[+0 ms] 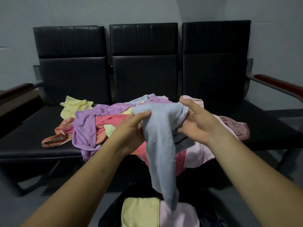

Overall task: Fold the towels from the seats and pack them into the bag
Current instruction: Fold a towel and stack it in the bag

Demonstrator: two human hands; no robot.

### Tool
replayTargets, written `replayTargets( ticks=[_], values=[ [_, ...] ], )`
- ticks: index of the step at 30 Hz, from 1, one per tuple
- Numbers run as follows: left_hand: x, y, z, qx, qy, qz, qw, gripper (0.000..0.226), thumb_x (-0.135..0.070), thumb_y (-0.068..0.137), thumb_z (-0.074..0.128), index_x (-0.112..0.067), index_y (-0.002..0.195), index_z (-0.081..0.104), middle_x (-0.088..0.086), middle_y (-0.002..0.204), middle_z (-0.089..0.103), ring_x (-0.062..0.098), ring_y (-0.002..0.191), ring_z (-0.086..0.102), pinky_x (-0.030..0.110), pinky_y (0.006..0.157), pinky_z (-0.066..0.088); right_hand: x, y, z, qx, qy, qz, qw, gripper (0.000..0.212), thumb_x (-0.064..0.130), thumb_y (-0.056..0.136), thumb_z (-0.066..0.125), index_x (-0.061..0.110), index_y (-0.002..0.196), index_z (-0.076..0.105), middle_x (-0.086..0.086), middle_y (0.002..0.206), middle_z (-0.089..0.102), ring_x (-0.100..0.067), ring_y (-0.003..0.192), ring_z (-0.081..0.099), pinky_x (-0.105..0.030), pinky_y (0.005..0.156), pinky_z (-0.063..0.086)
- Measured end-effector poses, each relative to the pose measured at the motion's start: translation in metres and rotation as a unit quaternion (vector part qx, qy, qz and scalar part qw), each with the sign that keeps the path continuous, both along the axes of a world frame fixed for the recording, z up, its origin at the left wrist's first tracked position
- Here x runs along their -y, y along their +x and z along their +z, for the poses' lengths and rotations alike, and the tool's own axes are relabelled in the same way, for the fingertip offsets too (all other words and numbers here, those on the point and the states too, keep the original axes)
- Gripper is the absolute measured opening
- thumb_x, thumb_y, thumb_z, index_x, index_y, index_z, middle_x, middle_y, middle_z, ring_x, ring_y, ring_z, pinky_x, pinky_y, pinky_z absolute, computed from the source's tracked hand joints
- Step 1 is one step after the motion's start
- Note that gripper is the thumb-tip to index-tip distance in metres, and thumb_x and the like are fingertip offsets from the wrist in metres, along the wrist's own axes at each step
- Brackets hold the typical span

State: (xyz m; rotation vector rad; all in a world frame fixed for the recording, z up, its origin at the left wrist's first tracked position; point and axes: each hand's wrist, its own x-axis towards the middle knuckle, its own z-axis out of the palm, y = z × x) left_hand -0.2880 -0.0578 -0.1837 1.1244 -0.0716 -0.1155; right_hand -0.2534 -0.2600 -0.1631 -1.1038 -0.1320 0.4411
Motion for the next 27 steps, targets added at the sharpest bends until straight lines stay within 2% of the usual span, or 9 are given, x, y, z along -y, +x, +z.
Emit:
replayTargets(
  ticks=[3, 6, 9, 11, 14, 17, 19, 23, 27],
  values=[
    [0.008, 0.004, 0.007, -0.004, -0.056, 0.019, 0.998, 0.052, -0.022, 0.093, 0.062, 0.001, 0.139, 0.052, 0.023, 0.117, 0.069, 0.028, 0.097, 0.073, 0.035, 0.074, 0.060, -0.003, -0.002, -0.018, 0.000, -0.067, 0.072, 0.995, 0.050, 0.047, 0.086, 0.064, 0.008, 0.117, 0.065, -0.014, 0.101, 0.066, -0.028, 0.094, 0.061, -0.044, 0.093, 0.048],
    [0.006, 0.004, 0.011, 0.009, -0.046, 0.040, 0.998, 0.034, -0.017, 0.101, 0.057, -0.009, 0.134, 0.055, 0.020, 0.116, 0.071, 0.029, 0.100, 0.073, 0.042, 0.080, 0.061, -0.006, -0.004, -0.023, 0.007, -0.087, 0.082, 0.993, 0.055, 0.035, 0.085, 0.075, 0.004, 0.129, 0.063, -0.013, 0.112, 0.063, -0.026, 0.096, 0.060, -0.042, 0.089, 0.049],
    [-0.004, 0.001, 0.016, 0.054, 0.025, 0.022, 0.998, 0.032, -0.009, 0.098, 0.057, -0.014, 0.130, 0.057, 0.013, 0.119, 0.072, 0.027, 0.107, 0.071, 0.042, 0.087, 0.059, -0.009, -0.004, -0.027, 0.027, -0.110, 0.072, 0.991, 0.060, 0.019, 0.080, 0.077, -0.004, 0.133, 0.059, -0.022, 0.123, 0.065, -0.031, 0.107, 0.059, -0.045, 0.093, 0.043],
    [-0.013, -0.002, 0.015, 0.084, 0.103, 0.004, 0.991, 0.044, 0.000, 0.091, 0.064, -0.016, 0.132, 0.055, 0.009, 0.124, 0.070, 0.027, 0.113, 0.069, 0.043, 0.093, 0.057, -0.011, -0.004, -0.027, 0.043, -0.083, 0.039, 0.995, 0.056, 0.014, 0.081, 0.076, -0.004, 0.132, 0.060, -0.026, 0.131, 0.062, -0.032, 0.108, 0.062, -0.044, 0.093, 0.047],
    [-0.027, -0.005, 0.013, 0.101, 0.208, -0.008, 0.973, 0.051, 0.005, 0.084, 0.071, -0.012, 0.130, 0.056, 0.006, 0.119, 0.073, 0.023, 0.111, 0.070, 0.038, 0.091, 0.058, -0.009, -0.003, -0.022, 0.070, -0.049, -0.021, 0.996, 0.051, 0.009, 0.082, 0.071, -0.006, 0.130, 0.060, -0.023, 0.121, 0.068, -0.030, 0.104, 0.066, -0.040, 0.092, 0.053],
    [-0.033, -0.008, 0.012, 0.067, 0.278, -0.012, 0.958, 0.023, -0.018, 0.076, 0.079, -0.004, 0.091, 0.068, 0.010, 0.088, 0.072, 0.021, 0.085, 0.070, 0.028, 0.080, 0.055, -0.008, -0.006, -0.017, 0.097, -0.052, -0.039, 0.993, 0.050, 0.012, 0.075, 0.075, -0.004, 0.122, 0.066, -0.017, 0.106, 0.073, -0.025, 0.092, 0.071, -0.032, 0.078, 0.061],
    [-0.033, -0.007, 0.009, 0.028, 0.259, -0.012, 0.965, 0.024, -0.025, 0.073, 0.079, -0.009, 0.073, 0.061, 0.008, 0.073, 0.057, 0.016, 0.070, 0.054, 0.025, 0.068, 0.044, -0.010, -0.010, -0.014, 0.090, -0.039, -0.045, 0.994, 0.044, 0.011, 0.079, 0.075, -0.005, 0.118, 0.067, -0.018, 0.104, 0.074, -0.026, 0.091, 0.073, -0.032, 0.073, 0.061],
    [-0.024, -0.007, -0.002, -0.055, 0.089, -0.097, 0.990, 0.028, -0.024, 0.083, 0.073, -0.010, 0.105, 0.062, 0.011, 0.097, 0.066, 0.023, 0.090, 0.063, 0.036, 0.093, 0.051, -0.010, -0.012, -0.007, 0.037, 0.022, -0.061, 0.997, 0.030, 0.007, 0.087, 0.070, -0.004, 0.115, 0.068, -0.020, 0.105, 0.075, -0.027, 0.093, 0.075, -0.032, 0.071, 0.061],
    [-0.015, -0.014, -0.007, -0.079, 0.126, -0.148, 0.978, 0.040, -0.022, 0.077, 0.083, 0.000, 0.107, 0.068, 0.018, 0.105, 0.067, 0.031, 0.098, 0.063, 0.037, 0.093, 0.051, -0.004, -0.012, -0.002, 0.037, 0.043, -0.041, 0.998, 0.036, 0.007, 0.079, 0.070, -0.004, 0.113, 0.068, -0.017, 0.101, 0.075, -0.024, 0.092, 0.075, -0.031, 0.074, 0.061]
  ],
)
